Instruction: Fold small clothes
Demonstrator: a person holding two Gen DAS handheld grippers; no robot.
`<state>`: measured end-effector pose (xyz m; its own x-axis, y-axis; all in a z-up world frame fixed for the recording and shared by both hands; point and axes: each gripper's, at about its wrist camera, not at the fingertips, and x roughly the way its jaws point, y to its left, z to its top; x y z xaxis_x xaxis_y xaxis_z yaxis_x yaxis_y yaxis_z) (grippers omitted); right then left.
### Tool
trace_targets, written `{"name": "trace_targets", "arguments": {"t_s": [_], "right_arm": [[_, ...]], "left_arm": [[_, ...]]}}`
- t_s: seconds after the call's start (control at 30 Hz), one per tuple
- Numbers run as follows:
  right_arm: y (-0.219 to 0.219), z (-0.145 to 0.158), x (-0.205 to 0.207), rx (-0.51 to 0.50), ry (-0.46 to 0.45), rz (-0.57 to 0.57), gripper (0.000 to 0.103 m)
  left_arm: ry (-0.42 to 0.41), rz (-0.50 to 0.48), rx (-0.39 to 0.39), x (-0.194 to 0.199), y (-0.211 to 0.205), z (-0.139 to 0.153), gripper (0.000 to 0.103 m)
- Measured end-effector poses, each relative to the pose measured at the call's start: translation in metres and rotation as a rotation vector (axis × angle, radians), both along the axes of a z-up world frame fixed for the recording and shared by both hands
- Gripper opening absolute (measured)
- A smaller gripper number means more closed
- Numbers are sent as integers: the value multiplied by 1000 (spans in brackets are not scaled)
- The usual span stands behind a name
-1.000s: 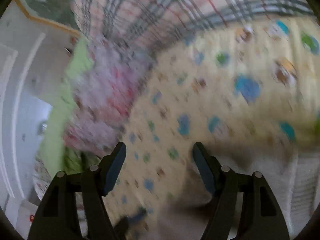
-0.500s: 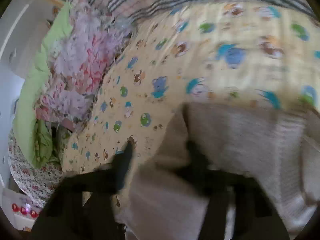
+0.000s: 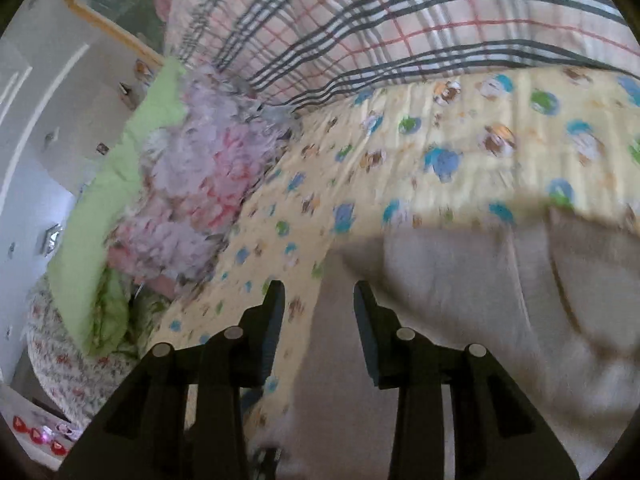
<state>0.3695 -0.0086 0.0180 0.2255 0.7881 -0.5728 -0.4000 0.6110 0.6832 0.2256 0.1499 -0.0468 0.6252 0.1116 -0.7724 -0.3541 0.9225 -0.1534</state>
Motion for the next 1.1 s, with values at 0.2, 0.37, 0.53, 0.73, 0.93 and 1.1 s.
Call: {"name": "trace_targets", "arguments": {"t_s": [0.2, 0.37, 0.53, 0.73, 0.93, 1.1], "right_arm": [[-63, -16, -82, -139, -27, -175, 38], [-145, -39, -116, -377, -8, -414, 38], [-222, -56, -137, -344, 78, -551, 34], [-243, -24, -169, -297, -13, -609, 37], [-245, -9, -215, -248, -48, -600, 38], [-247, -1, -261, -250, -87, -596, 49]], "left_arm": [[-12, 29, -45, -3, 11, 0, 85], [-8, 38, -79, -1, 16, -1, 85], [21, 15, -116, -2, 21, 3, 85], [69, -10, -69, -27, 18, 16, 85], [48, -41, -93, -70, 17, 32, 84], [37, -109, -107, -107, 1, 46, 84]]}}
